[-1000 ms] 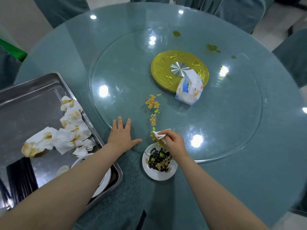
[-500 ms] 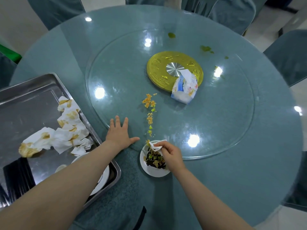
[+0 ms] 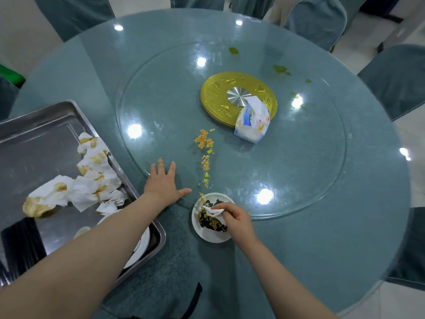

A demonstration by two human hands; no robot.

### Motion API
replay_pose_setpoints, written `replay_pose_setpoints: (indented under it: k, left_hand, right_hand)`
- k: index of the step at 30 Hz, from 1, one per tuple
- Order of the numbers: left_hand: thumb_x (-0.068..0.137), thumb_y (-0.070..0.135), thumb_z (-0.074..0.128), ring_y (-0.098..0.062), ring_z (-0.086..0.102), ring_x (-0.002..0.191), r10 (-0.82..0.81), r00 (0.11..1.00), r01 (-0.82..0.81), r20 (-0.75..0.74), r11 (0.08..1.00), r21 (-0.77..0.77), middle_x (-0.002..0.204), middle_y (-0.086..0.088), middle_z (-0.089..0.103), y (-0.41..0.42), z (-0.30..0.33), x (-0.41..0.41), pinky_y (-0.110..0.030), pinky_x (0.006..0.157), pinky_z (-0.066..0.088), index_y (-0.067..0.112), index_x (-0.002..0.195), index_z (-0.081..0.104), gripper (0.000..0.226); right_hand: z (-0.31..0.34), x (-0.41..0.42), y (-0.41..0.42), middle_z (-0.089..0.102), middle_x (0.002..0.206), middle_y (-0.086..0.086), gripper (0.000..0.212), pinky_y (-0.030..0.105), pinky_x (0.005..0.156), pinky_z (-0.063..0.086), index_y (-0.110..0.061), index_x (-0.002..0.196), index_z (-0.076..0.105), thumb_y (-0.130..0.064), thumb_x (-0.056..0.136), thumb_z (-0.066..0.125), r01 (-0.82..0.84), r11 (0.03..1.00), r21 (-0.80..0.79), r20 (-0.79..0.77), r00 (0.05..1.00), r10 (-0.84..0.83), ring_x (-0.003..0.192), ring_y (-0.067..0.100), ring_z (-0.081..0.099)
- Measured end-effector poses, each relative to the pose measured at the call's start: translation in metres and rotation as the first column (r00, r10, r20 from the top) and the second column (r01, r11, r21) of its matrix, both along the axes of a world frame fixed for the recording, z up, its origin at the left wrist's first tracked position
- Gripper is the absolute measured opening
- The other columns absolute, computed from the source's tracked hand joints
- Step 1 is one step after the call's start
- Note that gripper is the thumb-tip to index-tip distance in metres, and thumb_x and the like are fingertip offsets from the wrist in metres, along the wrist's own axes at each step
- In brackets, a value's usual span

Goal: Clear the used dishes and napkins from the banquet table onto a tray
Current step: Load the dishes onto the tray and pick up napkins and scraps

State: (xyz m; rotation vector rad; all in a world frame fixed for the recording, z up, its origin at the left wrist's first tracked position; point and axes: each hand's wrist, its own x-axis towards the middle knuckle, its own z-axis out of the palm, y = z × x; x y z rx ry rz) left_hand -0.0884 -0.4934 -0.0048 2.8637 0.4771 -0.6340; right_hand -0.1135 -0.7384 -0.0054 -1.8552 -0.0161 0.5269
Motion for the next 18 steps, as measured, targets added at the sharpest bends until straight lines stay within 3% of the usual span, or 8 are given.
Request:
replay_pose_setpoints:
  k: [2,6,11,18]
  left_hand:
    - [0.077,0.083,0.039,-0.044,-0.006,0.146,-0.006,1.0,0.006,0.0,1.0,0.007,0.159,-0.021,-0.011,-0.001,0.001,-0.001,-0.05,0.119,0.011,0.02,0.154,-0.008,0.11]
    - [0.078,0.083,0.037,-0.042,-0.006,0.146,-0.008,1.0,0.008,0.002,1.0,0.016,0.159,-0.02,-0.011,-0.003,0.003,-0.003,-0.049,0.118,0.012,0.02,0.154,-0.008,0.108]
    - [0.079,0.082,0.035,-0.043,-0.001,0.146,-0.035,0.999,0.036,-0.015,0.998,0.046,0.159,-0.021,-0.008,-0.006,0.008,-0.003,-0.049,0.117,0.018,0.02,0.154,-0.008,0.107]
    - [0.081,0.078,0.043,-0.041,0.01,0.145,-0.09,0.996,0.09,-0.009,0.993,0.072,0.16,-0.018,0.001,-0.003,0.016,-0.006,-0.048,0.111,0.031,0.024,0.155,-0.002,0.102]
  right_hand:
    - [0.003,0.002,-0.001,0.073,0.091,-0.004,0.041,0.042,0.085,0.051,-0.032,0.084,0.076,-0.001,0.088,0.049,-0.052,0.997,-0.057,-0.021,0.998,0.051,0.093,0.028,0.063]
    - [0.013,0.01,-0.001,0.073,0.09,-0.004,0.043,0.035,0.08,0.05,-0.034,0.081,0.076,-0.002,0.087,0.048,-0.12,0.988,-0.095,-0.121,0.987,0.108,0.088,0.023,0.063]
    - [0.033,0.034,0.002,0.072,0.083,0.0,0.034,0.021,0.069,0.05,-0.02,0.085,0.076,0.002,0.088,0.05,0.05,0.999,0.021,-0.237,0.971,-0.043,0.078,0.013,0.063]
    - [0.045,0.082,0.008,0.07,0.09,0.003,0.032,0.025,0.066,0.051,-0.019,0.09,0.071,0.002,0.092,0.048,0.112,0.993,0.027,-0.241,0.965,-0.102,0.08,0.017,0.063]
